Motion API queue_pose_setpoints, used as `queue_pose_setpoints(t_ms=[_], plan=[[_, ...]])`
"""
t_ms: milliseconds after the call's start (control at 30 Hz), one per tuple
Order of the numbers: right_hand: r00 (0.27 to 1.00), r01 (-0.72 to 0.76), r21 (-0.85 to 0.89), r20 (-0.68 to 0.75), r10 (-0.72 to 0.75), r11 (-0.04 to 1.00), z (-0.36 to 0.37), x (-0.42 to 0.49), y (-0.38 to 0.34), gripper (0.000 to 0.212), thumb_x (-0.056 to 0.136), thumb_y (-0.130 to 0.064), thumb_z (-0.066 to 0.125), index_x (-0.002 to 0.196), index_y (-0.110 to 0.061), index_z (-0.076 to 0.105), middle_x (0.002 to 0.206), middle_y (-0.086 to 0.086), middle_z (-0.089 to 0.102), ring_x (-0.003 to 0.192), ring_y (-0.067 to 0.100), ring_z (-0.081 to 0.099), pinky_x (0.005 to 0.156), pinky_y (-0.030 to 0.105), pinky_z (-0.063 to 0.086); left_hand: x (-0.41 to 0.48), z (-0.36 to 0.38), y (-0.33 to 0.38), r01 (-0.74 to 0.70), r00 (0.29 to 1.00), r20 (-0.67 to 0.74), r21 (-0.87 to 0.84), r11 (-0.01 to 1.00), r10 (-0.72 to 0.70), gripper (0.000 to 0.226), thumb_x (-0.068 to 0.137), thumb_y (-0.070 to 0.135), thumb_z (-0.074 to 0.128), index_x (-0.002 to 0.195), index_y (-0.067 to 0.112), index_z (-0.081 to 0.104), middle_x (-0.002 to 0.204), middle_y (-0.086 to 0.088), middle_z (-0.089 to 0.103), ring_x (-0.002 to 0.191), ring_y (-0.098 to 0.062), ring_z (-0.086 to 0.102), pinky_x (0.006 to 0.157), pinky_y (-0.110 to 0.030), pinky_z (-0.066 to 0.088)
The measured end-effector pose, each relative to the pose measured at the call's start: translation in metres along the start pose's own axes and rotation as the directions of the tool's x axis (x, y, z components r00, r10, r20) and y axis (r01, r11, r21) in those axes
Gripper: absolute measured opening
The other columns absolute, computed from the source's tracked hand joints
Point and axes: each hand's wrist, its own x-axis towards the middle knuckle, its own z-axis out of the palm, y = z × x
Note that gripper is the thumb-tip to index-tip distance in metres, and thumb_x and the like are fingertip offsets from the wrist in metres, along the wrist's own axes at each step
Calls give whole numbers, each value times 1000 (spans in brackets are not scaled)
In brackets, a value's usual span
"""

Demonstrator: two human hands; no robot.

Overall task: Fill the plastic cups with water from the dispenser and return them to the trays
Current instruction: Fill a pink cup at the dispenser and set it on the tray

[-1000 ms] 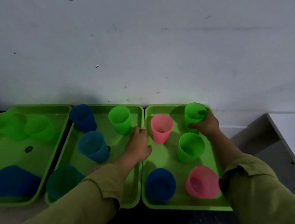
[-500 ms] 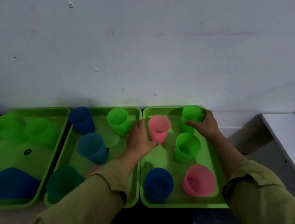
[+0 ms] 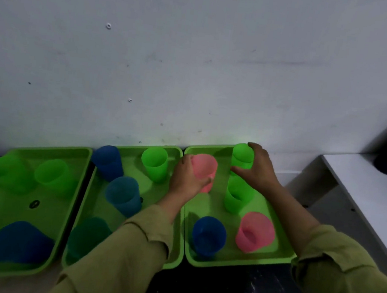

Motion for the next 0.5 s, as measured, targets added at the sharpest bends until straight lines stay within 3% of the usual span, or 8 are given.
queue_pose_setpoints(t_ms=[167, 400, 500], plan=[[995, 99, 36, 27, -100, 994, 6, -25, -44, 66, 72, -19, 78, 128, -3, 47, 127, 16, 54, 119, 28, 49, 100, 29, 35, -16, -40, 6, -80, 992, -106, -136, 987, 66, 74, 62, 35, 84, 120, 12, 42, 119, -6, 45, 100, -16, 46, 80, -24, 39], [973, 58, 250, 203, -111, 966, 35, -81, -117, 74, 70, -14, 79, 133, -11, 41, 126, 7, 54, 112, 20, 52, 91, 28, 44, -61, -117, -7, -210, 972, -160, -272, 939, 171, 72, 61, 39, 84, 115, 19, 41, 116, 0, 46, 103, -14, 49, 83, -27, 47], [971, 43, 334, 209, -118, 942, 51, -109, -154, 74, 67, -15, 82, 129, -17, 43, 117, -3, 56, 105, 15, 57, 76, 13, 46, -84, -152, -25, -223, 974, -120, -325, 919, 194, 72, 61, 40, 84, 115, 24, 39, 116, 3, 46, 103, -12, 52, 84, -28, 50]])
